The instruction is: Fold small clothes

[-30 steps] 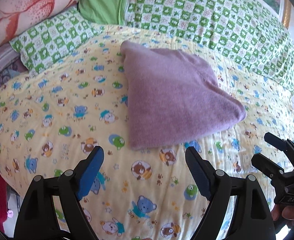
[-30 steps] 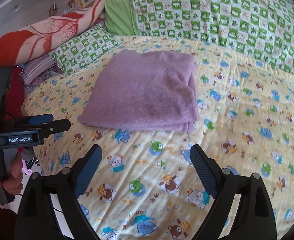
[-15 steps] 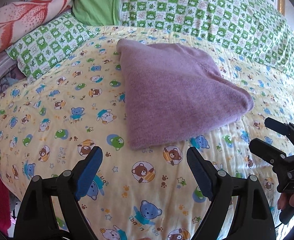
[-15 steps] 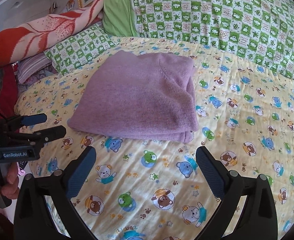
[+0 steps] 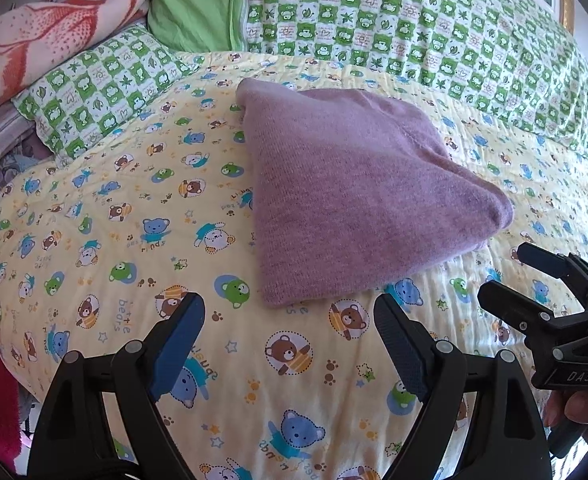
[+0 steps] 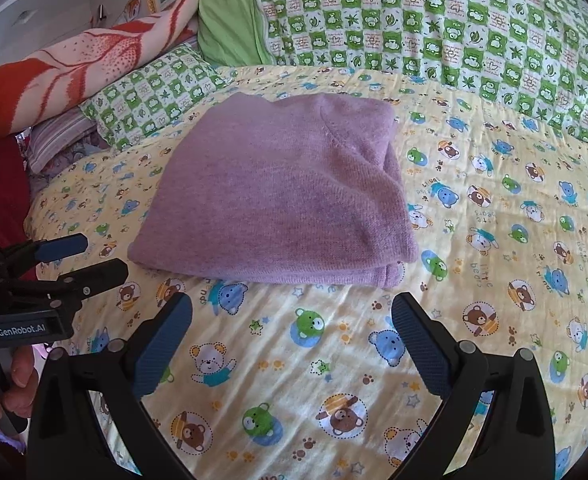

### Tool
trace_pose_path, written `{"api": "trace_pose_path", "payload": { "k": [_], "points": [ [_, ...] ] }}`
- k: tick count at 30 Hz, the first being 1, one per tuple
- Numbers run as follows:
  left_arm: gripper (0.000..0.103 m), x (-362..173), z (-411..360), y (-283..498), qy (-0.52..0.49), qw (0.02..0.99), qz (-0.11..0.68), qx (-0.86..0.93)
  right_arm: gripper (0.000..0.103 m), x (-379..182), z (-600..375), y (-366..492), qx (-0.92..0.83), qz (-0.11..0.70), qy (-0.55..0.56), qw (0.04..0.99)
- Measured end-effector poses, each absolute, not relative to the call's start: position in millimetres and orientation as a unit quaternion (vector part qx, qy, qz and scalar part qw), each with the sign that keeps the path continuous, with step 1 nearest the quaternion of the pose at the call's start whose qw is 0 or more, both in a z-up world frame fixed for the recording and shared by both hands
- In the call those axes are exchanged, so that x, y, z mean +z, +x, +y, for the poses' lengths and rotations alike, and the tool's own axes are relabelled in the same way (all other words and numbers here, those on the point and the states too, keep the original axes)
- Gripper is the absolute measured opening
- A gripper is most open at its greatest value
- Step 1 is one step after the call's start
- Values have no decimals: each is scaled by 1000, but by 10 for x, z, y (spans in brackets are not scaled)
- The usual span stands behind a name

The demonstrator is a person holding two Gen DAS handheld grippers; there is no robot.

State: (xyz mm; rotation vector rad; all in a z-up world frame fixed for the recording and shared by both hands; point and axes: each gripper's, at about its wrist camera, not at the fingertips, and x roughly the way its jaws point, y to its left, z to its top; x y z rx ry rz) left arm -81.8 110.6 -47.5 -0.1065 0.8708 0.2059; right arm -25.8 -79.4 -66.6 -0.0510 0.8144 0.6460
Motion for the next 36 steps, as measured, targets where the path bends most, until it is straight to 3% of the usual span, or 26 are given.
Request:
{"api": "trace_pose_path", "payload": {
  "k": [36],
  "points": [
    [88, -445, 1028, -861, -50, 899, 418, 118, 100, -618, -762, -208, 317, 387, -21, 866]
  ]
}}
